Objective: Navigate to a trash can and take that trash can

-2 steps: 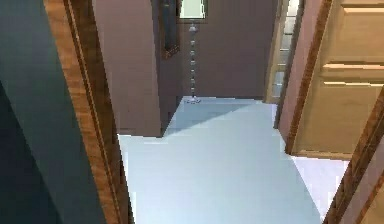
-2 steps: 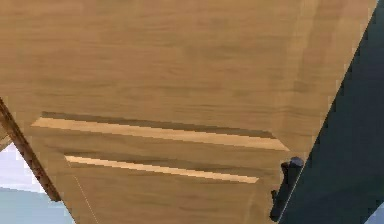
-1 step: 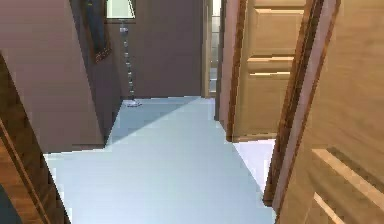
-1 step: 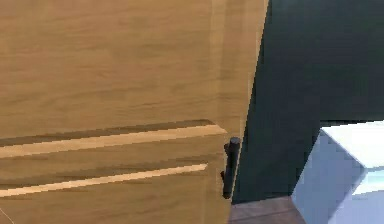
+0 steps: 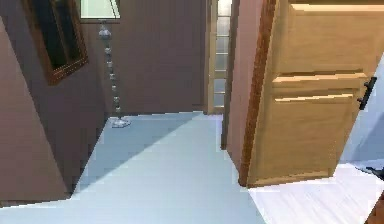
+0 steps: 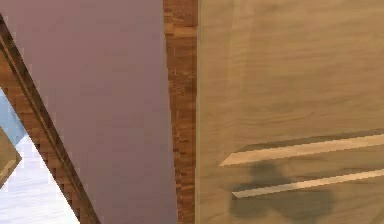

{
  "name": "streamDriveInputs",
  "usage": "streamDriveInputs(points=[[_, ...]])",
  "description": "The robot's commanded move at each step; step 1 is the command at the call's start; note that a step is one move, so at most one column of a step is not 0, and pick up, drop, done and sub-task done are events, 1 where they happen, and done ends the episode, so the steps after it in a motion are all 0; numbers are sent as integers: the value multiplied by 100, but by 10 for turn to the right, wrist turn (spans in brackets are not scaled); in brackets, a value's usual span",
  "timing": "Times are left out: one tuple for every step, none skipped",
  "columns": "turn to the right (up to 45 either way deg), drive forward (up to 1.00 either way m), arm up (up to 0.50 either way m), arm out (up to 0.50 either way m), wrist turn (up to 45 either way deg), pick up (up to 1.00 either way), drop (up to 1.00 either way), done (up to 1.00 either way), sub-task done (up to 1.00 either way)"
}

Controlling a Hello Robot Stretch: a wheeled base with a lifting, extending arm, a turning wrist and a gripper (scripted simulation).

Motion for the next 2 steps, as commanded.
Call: streamDriveInputs(points=[[240,0,0,0,0,0,0,0,0],[0,65,0,0,0,0,0,0,0]])
